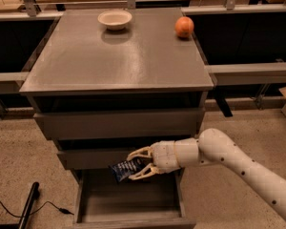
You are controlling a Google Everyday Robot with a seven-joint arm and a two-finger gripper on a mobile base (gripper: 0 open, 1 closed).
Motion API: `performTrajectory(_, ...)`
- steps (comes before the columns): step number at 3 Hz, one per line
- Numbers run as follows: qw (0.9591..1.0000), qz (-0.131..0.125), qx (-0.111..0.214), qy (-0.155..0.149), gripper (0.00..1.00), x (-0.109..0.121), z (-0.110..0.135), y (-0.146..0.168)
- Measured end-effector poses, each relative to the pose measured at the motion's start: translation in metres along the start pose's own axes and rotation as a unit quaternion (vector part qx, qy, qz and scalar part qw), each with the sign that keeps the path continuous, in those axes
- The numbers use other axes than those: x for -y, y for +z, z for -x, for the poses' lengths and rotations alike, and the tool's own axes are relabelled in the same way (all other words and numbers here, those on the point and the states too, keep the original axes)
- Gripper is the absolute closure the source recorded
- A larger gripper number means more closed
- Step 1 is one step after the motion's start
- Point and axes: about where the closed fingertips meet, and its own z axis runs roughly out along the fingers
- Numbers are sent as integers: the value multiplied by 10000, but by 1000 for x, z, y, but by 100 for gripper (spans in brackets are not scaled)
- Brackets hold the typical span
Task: Pick rxbar blueberry from bottom drawer and place on counter
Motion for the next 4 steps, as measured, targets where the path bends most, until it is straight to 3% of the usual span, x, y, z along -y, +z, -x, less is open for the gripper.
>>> performTrajectory(1,9983,-19,-560,166,100,42,46,-46)
performTrajectory(2,9933,-86,-1102,337,100,83,100,-97)
performTrajectory(3,9870,-158,-1493,570,100,127,136,-136)
performTrajectory(4,9817,-352,-1693,804,100,175,155,-163)
